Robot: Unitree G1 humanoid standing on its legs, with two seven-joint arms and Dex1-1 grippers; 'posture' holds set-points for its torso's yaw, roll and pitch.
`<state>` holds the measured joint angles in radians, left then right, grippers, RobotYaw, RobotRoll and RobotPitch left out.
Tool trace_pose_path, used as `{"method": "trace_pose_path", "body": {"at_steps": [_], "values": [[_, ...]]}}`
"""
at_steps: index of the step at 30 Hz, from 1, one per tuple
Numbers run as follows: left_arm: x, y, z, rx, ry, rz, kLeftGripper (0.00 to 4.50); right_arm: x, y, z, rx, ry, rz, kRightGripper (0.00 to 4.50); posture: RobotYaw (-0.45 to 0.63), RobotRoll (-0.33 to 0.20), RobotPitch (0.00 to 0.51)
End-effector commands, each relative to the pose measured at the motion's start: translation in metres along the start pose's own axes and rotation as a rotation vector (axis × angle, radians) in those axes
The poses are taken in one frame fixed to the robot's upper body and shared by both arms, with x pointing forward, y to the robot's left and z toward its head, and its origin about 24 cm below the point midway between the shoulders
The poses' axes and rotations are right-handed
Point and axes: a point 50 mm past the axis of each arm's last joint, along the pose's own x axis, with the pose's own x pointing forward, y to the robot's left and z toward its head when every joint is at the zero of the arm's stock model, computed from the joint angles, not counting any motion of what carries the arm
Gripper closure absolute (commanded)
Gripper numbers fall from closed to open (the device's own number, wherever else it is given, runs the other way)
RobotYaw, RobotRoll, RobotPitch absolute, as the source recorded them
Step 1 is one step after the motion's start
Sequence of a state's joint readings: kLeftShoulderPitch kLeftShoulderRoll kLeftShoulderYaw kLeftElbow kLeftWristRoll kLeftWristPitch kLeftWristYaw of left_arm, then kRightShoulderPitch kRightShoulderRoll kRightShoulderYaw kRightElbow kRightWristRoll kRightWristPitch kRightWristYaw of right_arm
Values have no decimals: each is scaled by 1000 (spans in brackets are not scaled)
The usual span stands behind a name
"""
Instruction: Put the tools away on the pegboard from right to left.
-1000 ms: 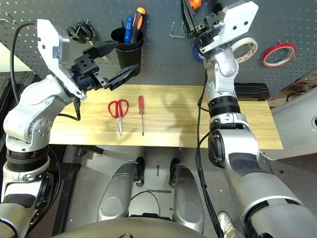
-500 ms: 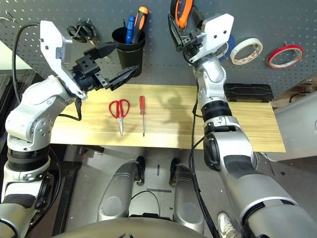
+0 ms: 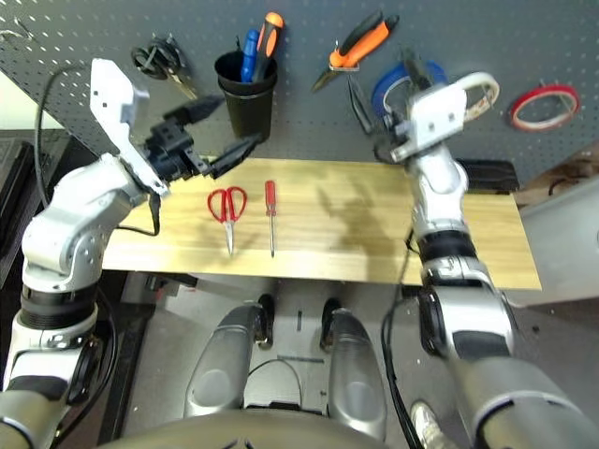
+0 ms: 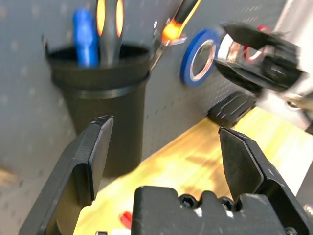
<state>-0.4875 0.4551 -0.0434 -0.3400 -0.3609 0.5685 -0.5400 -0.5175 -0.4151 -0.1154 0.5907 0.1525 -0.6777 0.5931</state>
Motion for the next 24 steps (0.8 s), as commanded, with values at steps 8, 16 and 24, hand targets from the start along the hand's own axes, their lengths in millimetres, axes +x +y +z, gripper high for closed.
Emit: {"method": "trace_pose_path", "body": {"at_steps": [8,16,24], "values": [[23,-32,-68,-123,271,98,0,-73,44,-34,119,478,350,32,163,0,272],[41,-40,-102,-202,378,179,0,-81,63,-42,196,617,399,32,164,0,277],[66,-43,-133,-206,534,228,0,-81,71,-48,197,675,389,32,152,0,285]]}}
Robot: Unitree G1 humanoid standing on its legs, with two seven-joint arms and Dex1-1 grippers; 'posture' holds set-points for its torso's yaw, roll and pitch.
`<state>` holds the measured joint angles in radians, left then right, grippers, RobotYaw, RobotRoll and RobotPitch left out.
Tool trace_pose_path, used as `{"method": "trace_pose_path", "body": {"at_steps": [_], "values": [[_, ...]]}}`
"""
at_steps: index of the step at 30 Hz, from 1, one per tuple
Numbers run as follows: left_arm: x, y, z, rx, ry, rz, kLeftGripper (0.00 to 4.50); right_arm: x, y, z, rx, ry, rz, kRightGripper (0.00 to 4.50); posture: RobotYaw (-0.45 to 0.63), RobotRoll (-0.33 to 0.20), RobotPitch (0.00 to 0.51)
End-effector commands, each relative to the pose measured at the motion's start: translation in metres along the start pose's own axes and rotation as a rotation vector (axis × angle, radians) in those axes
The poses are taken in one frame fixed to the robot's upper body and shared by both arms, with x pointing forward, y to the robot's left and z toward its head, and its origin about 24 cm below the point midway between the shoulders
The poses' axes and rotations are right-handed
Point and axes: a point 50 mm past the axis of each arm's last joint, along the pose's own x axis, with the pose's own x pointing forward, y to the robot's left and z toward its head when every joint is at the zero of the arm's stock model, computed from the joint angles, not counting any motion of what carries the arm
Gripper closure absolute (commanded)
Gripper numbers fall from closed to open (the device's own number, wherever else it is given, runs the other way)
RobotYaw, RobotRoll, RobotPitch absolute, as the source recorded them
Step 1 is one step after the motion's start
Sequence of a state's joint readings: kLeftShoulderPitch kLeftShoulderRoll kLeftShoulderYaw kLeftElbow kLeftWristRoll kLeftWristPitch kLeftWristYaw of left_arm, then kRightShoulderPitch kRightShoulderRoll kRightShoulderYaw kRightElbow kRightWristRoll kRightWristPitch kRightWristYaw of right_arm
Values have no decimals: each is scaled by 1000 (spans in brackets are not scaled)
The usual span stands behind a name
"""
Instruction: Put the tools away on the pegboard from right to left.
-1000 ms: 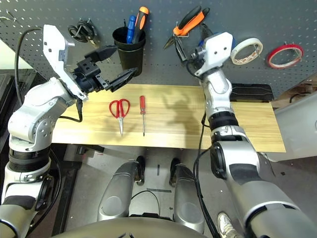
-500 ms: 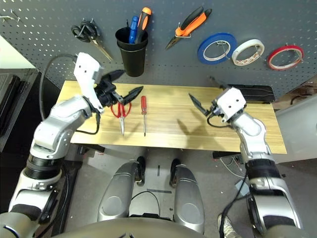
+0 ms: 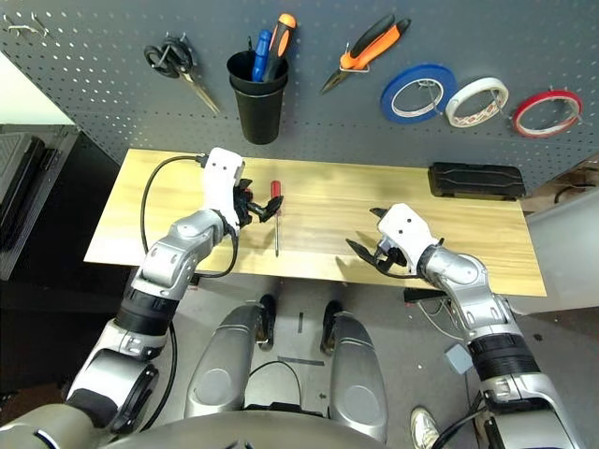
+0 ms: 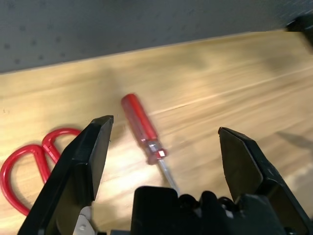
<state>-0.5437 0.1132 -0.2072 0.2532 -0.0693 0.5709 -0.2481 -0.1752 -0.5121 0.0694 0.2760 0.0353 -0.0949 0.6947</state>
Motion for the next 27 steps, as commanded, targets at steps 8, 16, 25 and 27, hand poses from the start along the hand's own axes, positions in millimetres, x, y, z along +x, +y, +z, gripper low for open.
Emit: {"method": "trace_pose_path", "body": {"at_steps": [8,16,25,27], "values": [[33,-1,-16,30,167,40,0,-1,7,-10,23,71,-16,32,132,0,300],[52,-9,-21,18,207,27,0,-8,12,-10,14,87,-25,32,76,0,305],[52,-7,-42,0,283,74,0,-23,12,2,2,75,-55,32,-1,0,287],[52,-7,-45,-10,296,78,0,-26,12,4,-1,69,-54,32,-13,0,283]]}}
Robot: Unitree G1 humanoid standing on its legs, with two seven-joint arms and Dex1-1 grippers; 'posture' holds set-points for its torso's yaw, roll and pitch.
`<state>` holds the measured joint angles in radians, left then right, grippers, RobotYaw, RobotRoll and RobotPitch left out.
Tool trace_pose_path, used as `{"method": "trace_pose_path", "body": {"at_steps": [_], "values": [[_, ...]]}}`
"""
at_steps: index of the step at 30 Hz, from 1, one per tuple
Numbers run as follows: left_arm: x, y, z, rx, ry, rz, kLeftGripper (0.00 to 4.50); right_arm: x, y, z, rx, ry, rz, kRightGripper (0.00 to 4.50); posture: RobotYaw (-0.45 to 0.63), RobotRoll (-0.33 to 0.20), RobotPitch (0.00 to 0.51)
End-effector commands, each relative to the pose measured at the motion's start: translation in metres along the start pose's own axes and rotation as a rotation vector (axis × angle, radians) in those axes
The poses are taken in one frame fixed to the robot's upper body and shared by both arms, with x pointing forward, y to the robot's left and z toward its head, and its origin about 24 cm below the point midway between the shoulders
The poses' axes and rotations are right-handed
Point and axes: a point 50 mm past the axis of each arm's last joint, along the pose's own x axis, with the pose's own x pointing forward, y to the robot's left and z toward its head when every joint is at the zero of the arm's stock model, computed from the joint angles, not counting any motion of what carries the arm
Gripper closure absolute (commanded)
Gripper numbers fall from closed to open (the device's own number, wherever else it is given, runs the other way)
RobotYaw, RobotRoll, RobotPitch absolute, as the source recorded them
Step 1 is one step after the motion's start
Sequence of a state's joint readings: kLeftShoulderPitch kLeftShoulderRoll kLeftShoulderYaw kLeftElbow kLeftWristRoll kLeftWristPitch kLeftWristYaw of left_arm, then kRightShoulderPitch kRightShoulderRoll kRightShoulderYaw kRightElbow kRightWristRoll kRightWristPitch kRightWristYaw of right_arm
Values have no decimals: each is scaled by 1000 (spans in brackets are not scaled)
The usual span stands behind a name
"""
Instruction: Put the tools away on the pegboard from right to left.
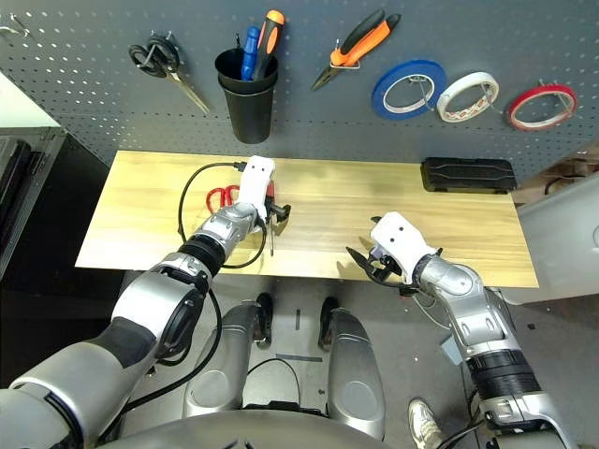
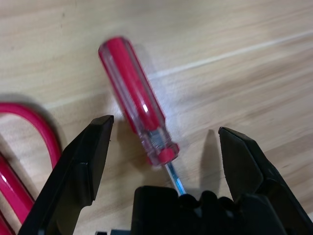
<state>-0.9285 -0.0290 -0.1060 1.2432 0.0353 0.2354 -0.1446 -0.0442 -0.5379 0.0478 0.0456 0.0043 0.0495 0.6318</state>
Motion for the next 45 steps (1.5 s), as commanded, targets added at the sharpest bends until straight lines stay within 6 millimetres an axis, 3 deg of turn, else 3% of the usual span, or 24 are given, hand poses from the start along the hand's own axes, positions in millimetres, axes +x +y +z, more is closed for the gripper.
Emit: {"method": "trace_pose_path", "body": {"at_steps": [1,5,11,24,32,38,45], "values": [[1,-4,-9,-5,34,-1,0,-8,0,1,10,-2,-2,32,-13,0,283],[2,-2,-12,-29,38,16,1316,-11,-2,4,6,-16,-8,0,-21,0,278],[2,-3,-15,-73,38,34,3683,-10,-4,7,0,-32,-7,0,-4,0,278],[-7,-3,-7,-257,-1,20,3699,5,-19,7,3,-79,38,0,138,0,292],[-59,9,-15,-374,-62,99,3699,20,-32,13,46,-160,74,0,236,0,297],[-99,17,-10,-445,-177,169,3699,33,-43,13,44,-182,89,0,321,0,286],[-125,20,-1,-507,-311,189,3699,42,-49,12,35,-198,106,0,377,0,274]]}}
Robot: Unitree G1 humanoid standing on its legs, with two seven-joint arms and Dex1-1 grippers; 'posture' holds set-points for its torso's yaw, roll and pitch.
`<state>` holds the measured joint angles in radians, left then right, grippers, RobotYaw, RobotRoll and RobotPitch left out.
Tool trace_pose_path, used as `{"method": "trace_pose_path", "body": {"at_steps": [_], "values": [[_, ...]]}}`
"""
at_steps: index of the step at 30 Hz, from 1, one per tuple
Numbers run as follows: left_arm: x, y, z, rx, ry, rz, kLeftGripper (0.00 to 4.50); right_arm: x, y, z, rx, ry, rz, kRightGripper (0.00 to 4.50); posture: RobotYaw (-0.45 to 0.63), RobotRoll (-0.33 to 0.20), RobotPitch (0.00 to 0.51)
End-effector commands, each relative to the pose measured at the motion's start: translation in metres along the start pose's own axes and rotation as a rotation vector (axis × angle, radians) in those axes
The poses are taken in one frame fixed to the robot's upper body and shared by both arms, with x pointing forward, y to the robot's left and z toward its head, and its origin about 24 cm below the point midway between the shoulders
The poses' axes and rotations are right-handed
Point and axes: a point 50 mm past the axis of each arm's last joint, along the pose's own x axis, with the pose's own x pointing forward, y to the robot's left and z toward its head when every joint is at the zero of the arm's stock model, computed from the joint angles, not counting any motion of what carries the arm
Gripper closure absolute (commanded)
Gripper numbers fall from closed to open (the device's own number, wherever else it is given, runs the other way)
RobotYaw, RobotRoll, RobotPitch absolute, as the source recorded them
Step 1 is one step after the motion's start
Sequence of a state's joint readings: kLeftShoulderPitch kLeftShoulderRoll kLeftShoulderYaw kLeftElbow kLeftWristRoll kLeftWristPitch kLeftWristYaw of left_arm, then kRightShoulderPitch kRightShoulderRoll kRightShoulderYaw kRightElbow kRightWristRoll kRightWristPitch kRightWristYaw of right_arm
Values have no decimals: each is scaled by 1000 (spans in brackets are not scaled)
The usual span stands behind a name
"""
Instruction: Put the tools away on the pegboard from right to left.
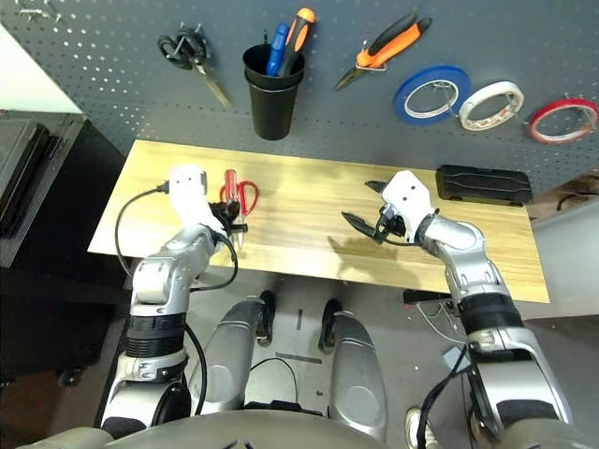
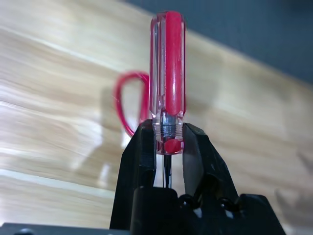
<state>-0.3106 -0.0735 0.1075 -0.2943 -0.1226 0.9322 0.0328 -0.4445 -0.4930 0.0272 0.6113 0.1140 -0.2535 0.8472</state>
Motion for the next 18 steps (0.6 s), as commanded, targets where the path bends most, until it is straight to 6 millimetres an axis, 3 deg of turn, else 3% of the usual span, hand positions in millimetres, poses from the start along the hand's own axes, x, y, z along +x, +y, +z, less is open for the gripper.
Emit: {"method": "trace_pose_path", "body": {"at_steps": [1,9,18], "values": [[-11,-7,-2,-75,-57,-43,3699,0,1,-7,6,2,18,0,381,0,273],[-32,-10,29,-142,-354,-145,3699,-6,-8,-2,20,-76,16,0,393,0,273],[-48,-28,87,-111,-616,-298,3699,-42,-29,20,70,-314,-19,0,339,0,270]]}}
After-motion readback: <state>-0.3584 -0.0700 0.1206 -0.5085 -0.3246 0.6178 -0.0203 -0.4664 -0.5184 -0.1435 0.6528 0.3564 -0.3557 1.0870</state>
